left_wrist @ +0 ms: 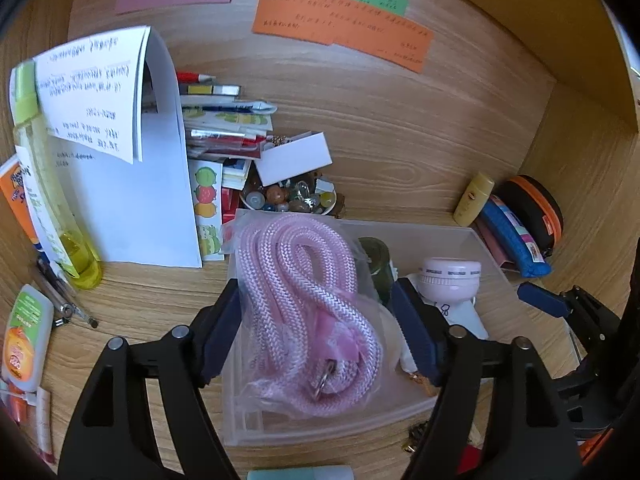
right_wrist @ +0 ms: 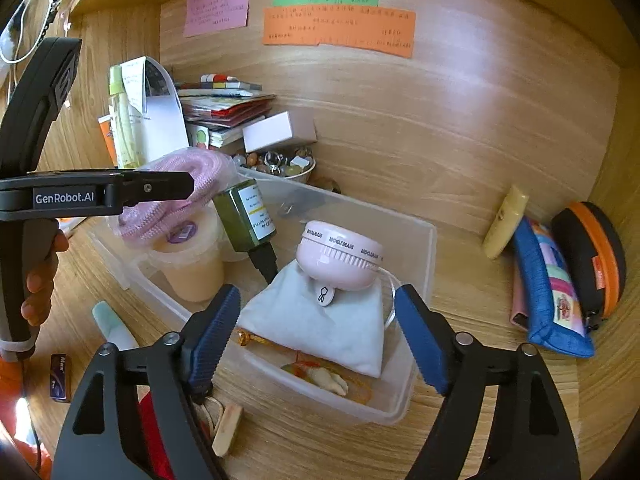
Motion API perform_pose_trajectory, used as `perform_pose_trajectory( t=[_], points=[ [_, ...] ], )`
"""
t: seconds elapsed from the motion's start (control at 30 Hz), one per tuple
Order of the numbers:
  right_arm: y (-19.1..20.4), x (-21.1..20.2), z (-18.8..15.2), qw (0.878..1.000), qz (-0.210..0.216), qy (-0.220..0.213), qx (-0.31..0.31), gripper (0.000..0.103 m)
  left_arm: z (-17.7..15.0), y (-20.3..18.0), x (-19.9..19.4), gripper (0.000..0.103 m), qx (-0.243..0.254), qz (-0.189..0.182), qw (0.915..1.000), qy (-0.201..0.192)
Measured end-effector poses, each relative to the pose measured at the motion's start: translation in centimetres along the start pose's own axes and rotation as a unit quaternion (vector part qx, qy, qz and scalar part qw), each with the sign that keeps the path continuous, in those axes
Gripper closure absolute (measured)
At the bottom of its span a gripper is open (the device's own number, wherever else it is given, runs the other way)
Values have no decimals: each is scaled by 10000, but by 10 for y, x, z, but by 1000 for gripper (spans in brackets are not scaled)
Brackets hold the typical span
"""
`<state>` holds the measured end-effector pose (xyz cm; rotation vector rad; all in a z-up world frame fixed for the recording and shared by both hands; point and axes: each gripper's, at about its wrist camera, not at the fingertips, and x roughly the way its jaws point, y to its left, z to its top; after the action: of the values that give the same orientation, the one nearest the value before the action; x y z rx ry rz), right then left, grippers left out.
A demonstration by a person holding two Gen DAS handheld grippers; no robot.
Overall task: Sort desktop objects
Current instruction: 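Carry the rope bag and gourd charm into the clear box and release both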
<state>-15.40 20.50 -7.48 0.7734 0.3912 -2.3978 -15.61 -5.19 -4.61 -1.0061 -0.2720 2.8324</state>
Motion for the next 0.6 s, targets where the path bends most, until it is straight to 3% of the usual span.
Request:
perform_pose_trajectory(
  t=[0.2,0.33,0.6],
  points=[
    [1,-9,-2,10000,-47,-5,18,24,-2,-8,-22,27,101,-3,9997,-214],
    [1,-19,-5,9999,-71,-53,95,18,-5,-18,-41,14,276,51,9987,-433],
    [7,-40,-11,9998,-66,-137,128,16,-18,-28,-70,5,434,264,9965,-668]
  ],
)
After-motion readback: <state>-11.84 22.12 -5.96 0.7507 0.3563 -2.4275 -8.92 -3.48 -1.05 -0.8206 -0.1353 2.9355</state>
